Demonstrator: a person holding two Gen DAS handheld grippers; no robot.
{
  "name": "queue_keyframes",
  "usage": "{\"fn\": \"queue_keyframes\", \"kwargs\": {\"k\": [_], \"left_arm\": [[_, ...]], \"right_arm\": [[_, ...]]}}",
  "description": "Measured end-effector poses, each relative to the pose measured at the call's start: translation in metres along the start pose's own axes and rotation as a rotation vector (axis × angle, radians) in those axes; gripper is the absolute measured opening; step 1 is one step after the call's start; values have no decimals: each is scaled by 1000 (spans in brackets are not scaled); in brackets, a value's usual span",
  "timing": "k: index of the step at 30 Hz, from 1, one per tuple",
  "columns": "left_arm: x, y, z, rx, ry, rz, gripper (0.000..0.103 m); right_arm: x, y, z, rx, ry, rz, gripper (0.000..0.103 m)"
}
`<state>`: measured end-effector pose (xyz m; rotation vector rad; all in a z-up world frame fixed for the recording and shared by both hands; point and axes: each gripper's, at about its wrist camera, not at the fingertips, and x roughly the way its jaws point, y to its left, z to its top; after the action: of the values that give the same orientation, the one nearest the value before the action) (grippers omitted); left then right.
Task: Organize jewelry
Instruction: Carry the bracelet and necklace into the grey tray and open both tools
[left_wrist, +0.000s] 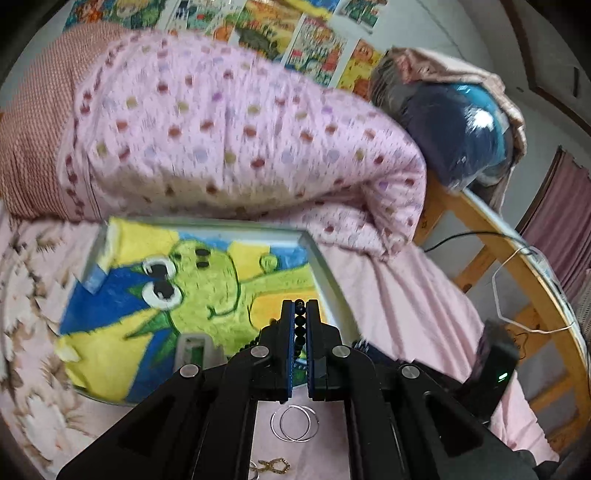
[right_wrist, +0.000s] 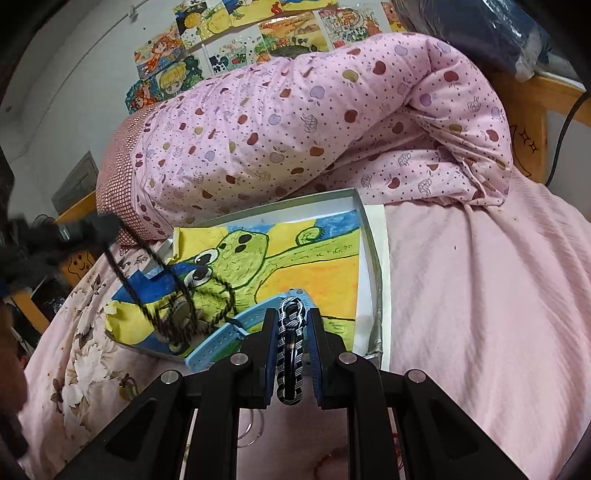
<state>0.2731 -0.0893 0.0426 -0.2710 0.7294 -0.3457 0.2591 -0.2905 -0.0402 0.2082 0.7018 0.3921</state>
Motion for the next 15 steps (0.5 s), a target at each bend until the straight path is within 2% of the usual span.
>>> {"fn": "queue_keyframes", "kwargs": {"k": [5,7,15], "left_arm": [[30,9,-19,-4,76,32,3],[37,14,-25,23,130,28,3],[60,38,-41,0,223,77,3]], "right_arm": [[10,-9,0,19,25,-8,15],[15,-13,-2,31,40,-13,15],[26,-17,-7,36,71,-31,16]]}}
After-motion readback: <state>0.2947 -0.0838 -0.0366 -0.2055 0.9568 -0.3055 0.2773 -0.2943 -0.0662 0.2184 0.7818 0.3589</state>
